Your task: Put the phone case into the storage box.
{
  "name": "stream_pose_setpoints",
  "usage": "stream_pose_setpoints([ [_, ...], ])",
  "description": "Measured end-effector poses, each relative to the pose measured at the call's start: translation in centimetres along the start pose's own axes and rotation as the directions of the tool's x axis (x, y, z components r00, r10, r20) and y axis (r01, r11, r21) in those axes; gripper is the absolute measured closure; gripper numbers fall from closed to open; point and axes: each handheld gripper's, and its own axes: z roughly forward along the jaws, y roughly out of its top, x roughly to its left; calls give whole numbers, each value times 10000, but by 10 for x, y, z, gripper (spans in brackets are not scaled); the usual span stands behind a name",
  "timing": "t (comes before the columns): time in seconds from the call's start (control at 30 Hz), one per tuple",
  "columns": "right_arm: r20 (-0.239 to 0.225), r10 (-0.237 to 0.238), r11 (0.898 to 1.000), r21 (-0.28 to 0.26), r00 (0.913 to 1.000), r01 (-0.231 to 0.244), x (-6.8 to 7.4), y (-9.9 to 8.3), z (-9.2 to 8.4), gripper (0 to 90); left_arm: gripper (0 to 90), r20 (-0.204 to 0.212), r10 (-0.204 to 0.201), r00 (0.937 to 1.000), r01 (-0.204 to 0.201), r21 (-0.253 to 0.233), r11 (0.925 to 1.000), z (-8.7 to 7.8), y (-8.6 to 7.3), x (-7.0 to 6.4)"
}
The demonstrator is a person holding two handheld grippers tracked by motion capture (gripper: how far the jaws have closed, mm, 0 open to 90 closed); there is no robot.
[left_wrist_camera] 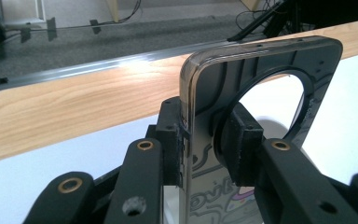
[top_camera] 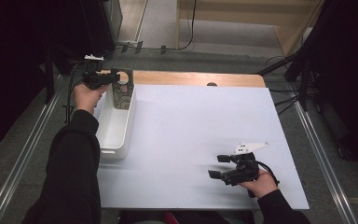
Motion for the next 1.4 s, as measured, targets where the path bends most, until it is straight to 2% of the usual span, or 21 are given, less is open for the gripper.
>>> stream_pose_setpoints([
  [0.07,20,5,10000,-35,10000,-5,0,0,0,173,688,57,-129,9999,129,40,9999,0,0,1],
  [0.13,20,39,10000,-70,10000,-38,0,0,-1,173,669,-1,-93,10000,93,80,9999,0,0,1],
  [0.23,35,30,10000,-69,10000,-29,0,0,-2,173,585,48,-146,9999,145,180,9997,-1,0,2],
  [0.37,11,20,10000,-16,10000,-20,0,0,-1,173,445,241,-718,9971,701,630,9955,-1,0,6],
  [0.5,12,17,10000,10,10000,-17,0,1,-1,172,342,682,-1126,9913,1068,840,9907,-5,0,11],
  [0.67,-8,10,10000,13,10000,-10,0,2,0,173,327,679,-971,9930,922,724,9931,-16,3,8],
  [0.83,7,-65,10000,17,10000,65,0,3,2,173,327,515,-768,9957,710,1060,9918,-28,6,4],
  [0.93,-33,-64,10000,2,10000,64,1,4,2,173,326,694,-983,9927,900,1135,9894,-36,7,3],
  [1.03,3,-83,10000,27,10000,83,1,5,2,173,327,764,-926,9928,847,1018,9912,-45,9,0],
  [1.23,-26,-38,10000,12,10000,38,0,5,2,173,326,1039,-837,9911,721,1109,9912,-58,11,-6],
  [1.4,14,-20,10000,-20,10000,20,-2,6,2,172,305,1287,-1117,9854,987,1036,9897,-69,13,-8],
])
